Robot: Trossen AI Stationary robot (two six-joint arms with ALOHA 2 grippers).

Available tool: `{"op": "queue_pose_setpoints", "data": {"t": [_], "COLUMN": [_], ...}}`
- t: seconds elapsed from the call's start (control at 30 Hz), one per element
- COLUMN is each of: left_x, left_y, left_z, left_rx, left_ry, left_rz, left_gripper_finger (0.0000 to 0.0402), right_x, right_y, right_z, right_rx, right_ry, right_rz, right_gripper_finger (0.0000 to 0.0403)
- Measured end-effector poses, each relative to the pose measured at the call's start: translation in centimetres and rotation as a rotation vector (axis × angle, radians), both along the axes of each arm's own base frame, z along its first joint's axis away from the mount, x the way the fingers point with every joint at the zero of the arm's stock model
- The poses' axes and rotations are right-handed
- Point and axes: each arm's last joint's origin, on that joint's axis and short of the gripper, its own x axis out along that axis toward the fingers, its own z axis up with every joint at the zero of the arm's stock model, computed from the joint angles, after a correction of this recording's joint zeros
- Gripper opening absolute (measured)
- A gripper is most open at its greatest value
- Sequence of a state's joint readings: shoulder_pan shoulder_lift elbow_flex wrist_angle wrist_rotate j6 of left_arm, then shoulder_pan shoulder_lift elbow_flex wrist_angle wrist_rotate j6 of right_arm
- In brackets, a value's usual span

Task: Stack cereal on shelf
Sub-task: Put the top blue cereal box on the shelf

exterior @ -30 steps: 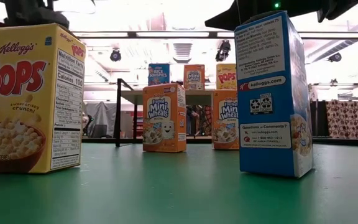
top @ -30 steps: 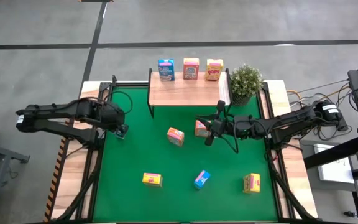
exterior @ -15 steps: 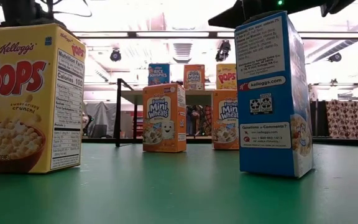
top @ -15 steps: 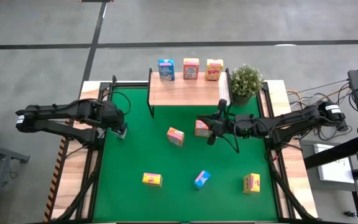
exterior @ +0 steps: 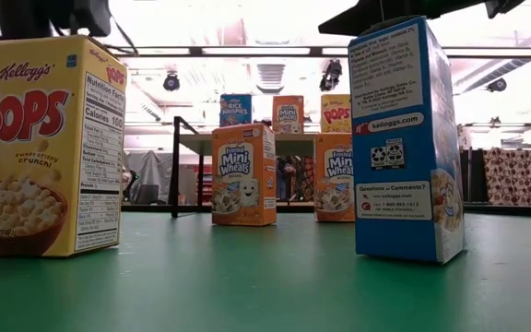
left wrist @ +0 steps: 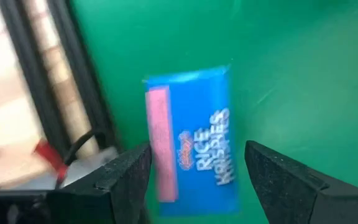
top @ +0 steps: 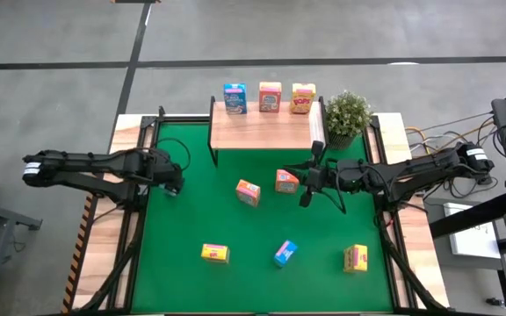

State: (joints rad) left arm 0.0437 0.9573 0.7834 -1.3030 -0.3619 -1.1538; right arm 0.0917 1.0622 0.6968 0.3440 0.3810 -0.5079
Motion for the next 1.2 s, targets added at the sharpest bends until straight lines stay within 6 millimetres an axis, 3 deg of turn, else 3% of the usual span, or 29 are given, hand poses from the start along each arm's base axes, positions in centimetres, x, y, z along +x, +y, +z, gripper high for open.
{"op": "queue_pose_setpoints", "data": {"t": [0.37, 0.9, 1.07, 1.2], "left_x": [0.3, 0.5, 0.9, 1.4], "left_y": [0.1, 0.1, 0.0, -0.2], "left_z": [-0.4, -0.3, 1.0, 3.4], "left_rx": [0.024, 0.025, -0.004, -0.033], "left_ry": [-0.01, -0.024, -0.052, -0.116], "left_rz": [-0.008, -0.02, -0.092, -0.19], "left_gripper_finger": [0.023, 0.0122, 0.0116, 0.0115], "right_x": [0.0, 0.0, -0.1, -0.2], "right_y": [0.0, 0.0, 0.0, 0.0], "right_z": [-0.1, -0.4, -0.5, -0.4], "right_rx": [0.011, 0.007, 0.01, 0.031], "right_ry": [0.004, 0.033, 0.055, 0.044], "right_rz": [0.0, 0.0, -0.002, -0.006], "right_gripper_finger": [0.0013, 0.0013, 0.0013, 0.0013]}}
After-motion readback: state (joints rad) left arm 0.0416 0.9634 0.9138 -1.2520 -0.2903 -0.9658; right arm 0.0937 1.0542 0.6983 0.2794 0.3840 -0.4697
